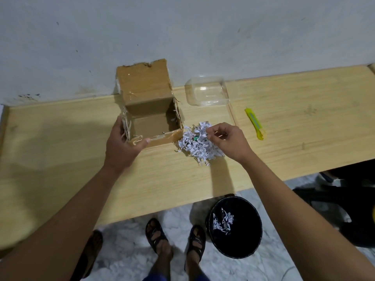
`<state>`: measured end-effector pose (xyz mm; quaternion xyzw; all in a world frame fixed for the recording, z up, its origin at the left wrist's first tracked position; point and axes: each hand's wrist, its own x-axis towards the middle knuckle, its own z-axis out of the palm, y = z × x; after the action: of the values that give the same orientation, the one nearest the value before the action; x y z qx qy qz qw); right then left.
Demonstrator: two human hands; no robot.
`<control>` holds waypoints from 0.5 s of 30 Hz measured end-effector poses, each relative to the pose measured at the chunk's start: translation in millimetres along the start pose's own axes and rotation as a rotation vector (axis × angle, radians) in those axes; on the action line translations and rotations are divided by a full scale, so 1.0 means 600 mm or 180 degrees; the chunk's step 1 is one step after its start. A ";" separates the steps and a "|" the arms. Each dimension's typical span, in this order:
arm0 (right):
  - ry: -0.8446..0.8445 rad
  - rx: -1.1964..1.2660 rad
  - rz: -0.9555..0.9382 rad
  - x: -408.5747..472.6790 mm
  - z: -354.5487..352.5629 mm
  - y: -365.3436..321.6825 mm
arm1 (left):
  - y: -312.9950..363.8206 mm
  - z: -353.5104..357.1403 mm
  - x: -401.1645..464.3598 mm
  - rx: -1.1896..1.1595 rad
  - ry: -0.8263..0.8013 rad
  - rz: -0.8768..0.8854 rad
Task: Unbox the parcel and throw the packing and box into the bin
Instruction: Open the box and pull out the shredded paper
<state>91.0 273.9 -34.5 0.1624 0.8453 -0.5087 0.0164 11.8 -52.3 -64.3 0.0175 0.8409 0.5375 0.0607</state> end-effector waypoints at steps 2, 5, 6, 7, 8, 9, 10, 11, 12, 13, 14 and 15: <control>-0.0019 -0.0032 -0.0030 -0.003 -0.001 0.000 | 0.003 0.000 -0.001 0.0116 0.0011 0.0115; -0.0046 -0.0026 -0.0074 -0.004 -0.006 -0.001 | 0.009 0.006 -0.010 0.0396 0.0256 0.0215; -0.0050 -0.0024 -0.0082 -0.003 -0.007 -0.001 | 0.010 0.011 -0.013 0.0541 0.0326 0.0308; -0.0060 -0.0016 -0.0086 -0.004 -0.008 0.000 | 0.013 0.015 -0.016 0.0656 0.0386 0.0467; -0.0069 -0.0005 -0.0096 -0.004 -0.009 0.000 | 0.023 0.020 -0.019 0.0744 0.0450 0.0653; -0.0077 0.0010 -0.0108 -0.003 -0.010 0.001 | 0.035 0.025 -0.021 0.0782 0.0497 0.0822; -0.0083 0.0010 -0.0123 -0.002 -0.011 0.002 | 0.047 0.030 -0.023 0.0810 0.0506 0.0956; -0.0095 -0.0017 -0.0171 -0.002 -0.013 0.003 | 0.059 0.039 -0.024 0.0850 0.0483 0.1122; -0.0111 -0.0085 -0.0246 -0.001 -0.016 0.005 | 0.070 0.051 -0.026 0.0917 0.0425 0.1316; -0.0119 -0.0181 -0.0324 0.000 -0.020 0.008 | 0.081 0.067 -0.029 0.1012 0.0327 0.1514; -0.0114 -0.0289 -0.0396 0.002 -0.024 0.012 | 0.094 0.083 -0.034 0.1121 0.0142 0.1653; -0.0113 -0.0401 -0.0460 0.004 -0.027 0.017 | 0.108 0.099 -0.039 0.1217 -0.0108 0.1700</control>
<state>94.1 292.5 -35.8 0.0907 0.8848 -0.4571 0.0049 39.7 26.4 -28.5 0.2575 0.8911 0.3664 -0.0728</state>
